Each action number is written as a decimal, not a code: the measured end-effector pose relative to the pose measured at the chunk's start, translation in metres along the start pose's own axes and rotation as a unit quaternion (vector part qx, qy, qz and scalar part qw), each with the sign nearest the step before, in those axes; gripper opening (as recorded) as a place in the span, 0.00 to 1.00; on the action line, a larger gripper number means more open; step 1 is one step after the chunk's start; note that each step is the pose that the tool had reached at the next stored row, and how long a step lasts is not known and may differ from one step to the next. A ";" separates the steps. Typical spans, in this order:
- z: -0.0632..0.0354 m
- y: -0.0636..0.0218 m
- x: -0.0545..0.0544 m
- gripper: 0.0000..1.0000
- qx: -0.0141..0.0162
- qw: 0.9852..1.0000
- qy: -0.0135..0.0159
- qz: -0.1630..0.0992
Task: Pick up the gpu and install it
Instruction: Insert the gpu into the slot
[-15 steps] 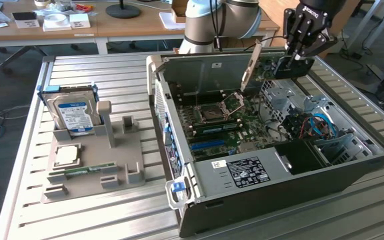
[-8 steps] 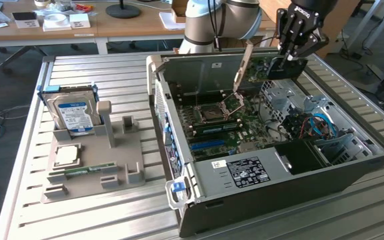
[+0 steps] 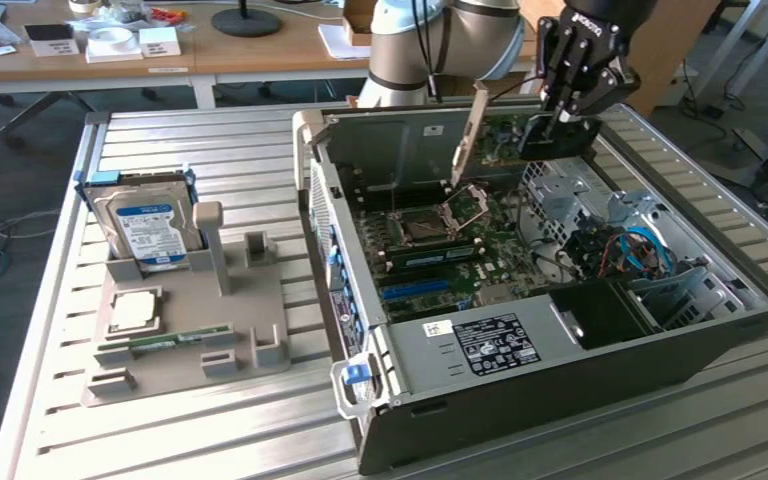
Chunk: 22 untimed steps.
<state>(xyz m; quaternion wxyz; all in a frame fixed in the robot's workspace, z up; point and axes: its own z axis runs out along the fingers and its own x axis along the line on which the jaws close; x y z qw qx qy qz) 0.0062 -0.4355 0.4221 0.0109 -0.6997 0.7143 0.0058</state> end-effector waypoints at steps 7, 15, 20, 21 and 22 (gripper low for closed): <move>-0.0001 0.0081 0.000 0.27 0.000 1.000 0.000 0.012; -0.0001 0.0093 0.000 0.27 0.001 1.000 0.000 0.019; 0.0022 0.0093 0.000 0.27 0.000 1.000 0.000 0.019; 0.0022 0.0093 0.000 0.27 0.000 1.000 0.000 0.018; 0.0022 0.0093 0.000 0.27 0.000 1.000 0.000 0.019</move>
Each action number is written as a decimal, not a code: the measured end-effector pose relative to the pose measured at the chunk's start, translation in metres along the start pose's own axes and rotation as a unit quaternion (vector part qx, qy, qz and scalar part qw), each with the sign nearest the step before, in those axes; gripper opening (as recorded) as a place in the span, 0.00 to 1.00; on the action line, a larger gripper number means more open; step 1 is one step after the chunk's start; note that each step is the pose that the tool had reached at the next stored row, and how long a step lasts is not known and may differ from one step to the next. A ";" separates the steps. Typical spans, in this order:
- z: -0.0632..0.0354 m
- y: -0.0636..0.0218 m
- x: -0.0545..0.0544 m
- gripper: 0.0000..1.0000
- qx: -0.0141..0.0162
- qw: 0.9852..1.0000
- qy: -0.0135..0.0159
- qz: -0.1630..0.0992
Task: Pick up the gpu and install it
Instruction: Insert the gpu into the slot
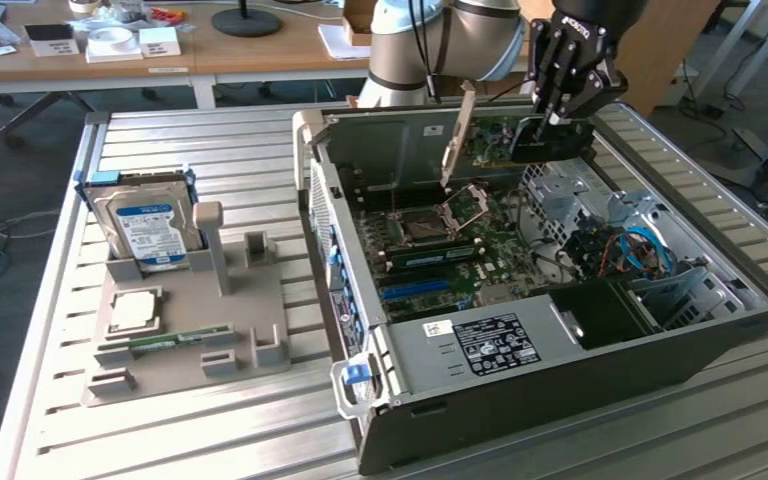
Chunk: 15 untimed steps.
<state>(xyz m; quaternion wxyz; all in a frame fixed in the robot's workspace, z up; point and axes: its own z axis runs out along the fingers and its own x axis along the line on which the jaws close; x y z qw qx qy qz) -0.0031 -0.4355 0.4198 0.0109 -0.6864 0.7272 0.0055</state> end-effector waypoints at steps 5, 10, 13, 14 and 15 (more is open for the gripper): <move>0.0014 0.0000 0.000 0.27 0.000 1.000 0.000 0.000; 0.0037 0.0000 0.000 0.27 0.000 1.000 0.000 0.000; 0.0037 0.0000 0.000 0.27 0.000 1.000 0.000 0.000; 0.0037 0.0000 0.000 0.27 0.000 1.000 0.000 0.000; 0.0038 0.0000 0.000 0.27 0.000 1.000 0.000 0.000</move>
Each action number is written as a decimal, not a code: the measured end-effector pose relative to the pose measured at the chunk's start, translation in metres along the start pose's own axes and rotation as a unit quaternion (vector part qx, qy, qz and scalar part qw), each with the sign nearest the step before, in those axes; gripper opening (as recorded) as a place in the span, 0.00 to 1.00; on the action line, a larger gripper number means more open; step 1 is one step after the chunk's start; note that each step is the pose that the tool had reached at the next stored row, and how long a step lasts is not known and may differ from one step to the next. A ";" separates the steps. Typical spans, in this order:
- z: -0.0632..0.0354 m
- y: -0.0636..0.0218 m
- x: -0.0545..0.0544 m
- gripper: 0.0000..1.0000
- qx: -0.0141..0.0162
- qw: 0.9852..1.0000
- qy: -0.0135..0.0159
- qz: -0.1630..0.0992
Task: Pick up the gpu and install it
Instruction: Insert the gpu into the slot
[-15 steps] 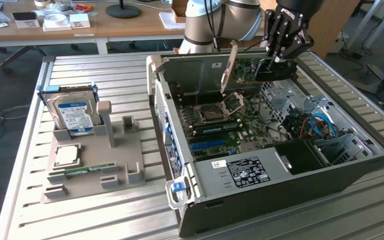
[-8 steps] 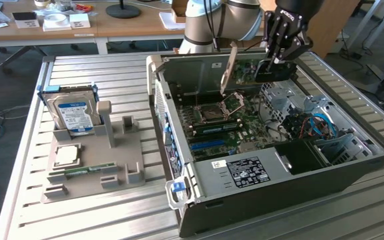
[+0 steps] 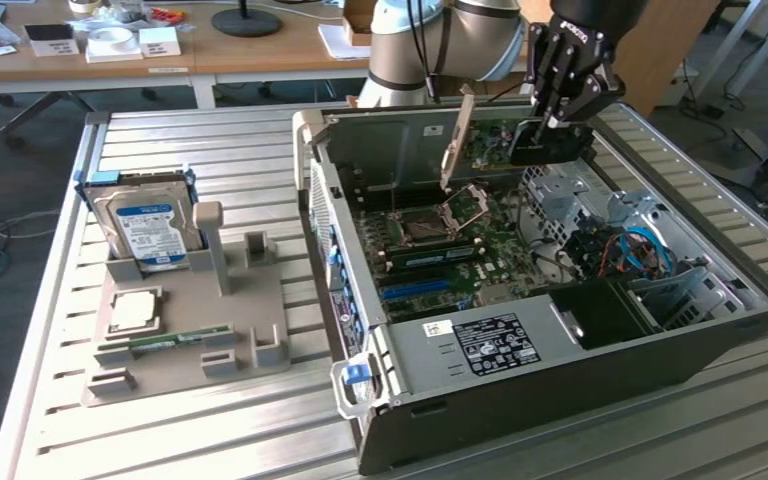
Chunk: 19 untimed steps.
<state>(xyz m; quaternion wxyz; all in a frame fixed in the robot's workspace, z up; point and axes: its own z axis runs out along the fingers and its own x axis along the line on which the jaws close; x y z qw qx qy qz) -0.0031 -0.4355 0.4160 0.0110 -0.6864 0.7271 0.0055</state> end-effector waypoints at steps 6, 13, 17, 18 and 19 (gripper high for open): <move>0.0018 0.0003 0.000 0.27 0.000 1.000 0.000 0.000; 0.0027 0.0003 0.000 0.27 0.000 1.000 0.000 0.000; 0.0051 0.0003 0.000 0.27 0.000 1.000 0.000 0.000; 0.0051 0.0003 0.000 0.27 0.000 1.000 0.000 0.000; 0.0051 0.0003 0.000 0.27 0.000 1.000 0.000 0.000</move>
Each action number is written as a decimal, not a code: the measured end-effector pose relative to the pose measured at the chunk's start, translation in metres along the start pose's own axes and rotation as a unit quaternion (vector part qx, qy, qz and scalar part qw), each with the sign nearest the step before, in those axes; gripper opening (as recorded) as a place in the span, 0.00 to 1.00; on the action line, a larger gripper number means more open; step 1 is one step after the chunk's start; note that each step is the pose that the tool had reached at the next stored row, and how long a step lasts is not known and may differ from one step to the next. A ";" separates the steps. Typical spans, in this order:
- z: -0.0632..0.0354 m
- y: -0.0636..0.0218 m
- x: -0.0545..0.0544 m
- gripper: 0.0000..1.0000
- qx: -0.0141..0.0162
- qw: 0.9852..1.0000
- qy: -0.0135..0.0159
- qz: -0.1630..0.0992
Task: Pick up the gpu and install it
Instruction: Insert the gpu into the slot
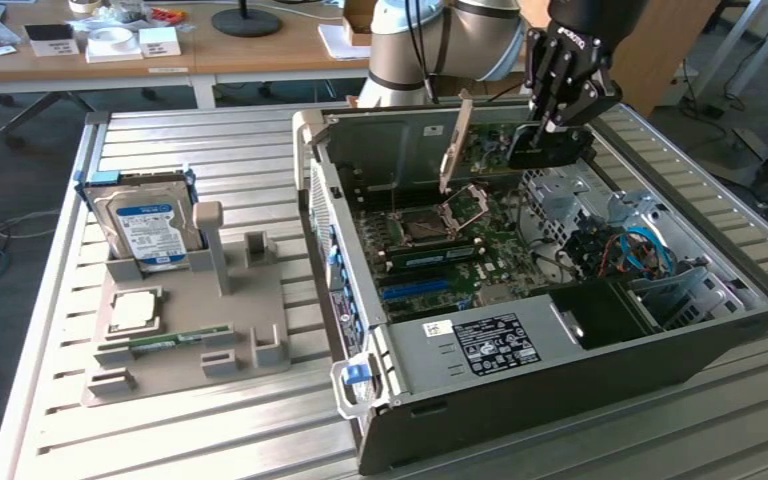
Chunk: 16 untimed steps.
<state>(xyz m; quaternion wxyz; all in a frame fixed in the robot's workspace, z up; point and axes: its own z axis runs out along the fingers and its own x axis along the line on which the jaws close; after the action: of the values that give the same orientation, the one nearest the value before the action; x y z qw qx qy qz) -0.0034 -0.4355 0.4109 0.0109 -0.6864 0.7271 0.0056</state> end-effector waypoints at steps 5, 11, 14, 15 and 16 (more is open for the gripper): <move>0.0000 0.0028 0.000 0.27 0.000 1.000 0.000 0.000; 0.0000 0.0038 0.000 0.27 0.000 1.000 0.000 0.000; 0.0007 0.0041 0.000 0.27 0.000 1.000 0.000 0.000; 0.0010 0.0043 0.000 0.27 0.000 1.000 0.000 0.000; 0.0010 0.0043 0.000 0.27 0.000 1.000 0.000 0.000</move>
<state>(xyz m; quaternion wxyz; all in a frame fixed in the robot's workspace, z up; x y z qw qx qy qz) -0.0077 -0.4355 0.4099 0.0110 -0.6864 0.7272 0.0055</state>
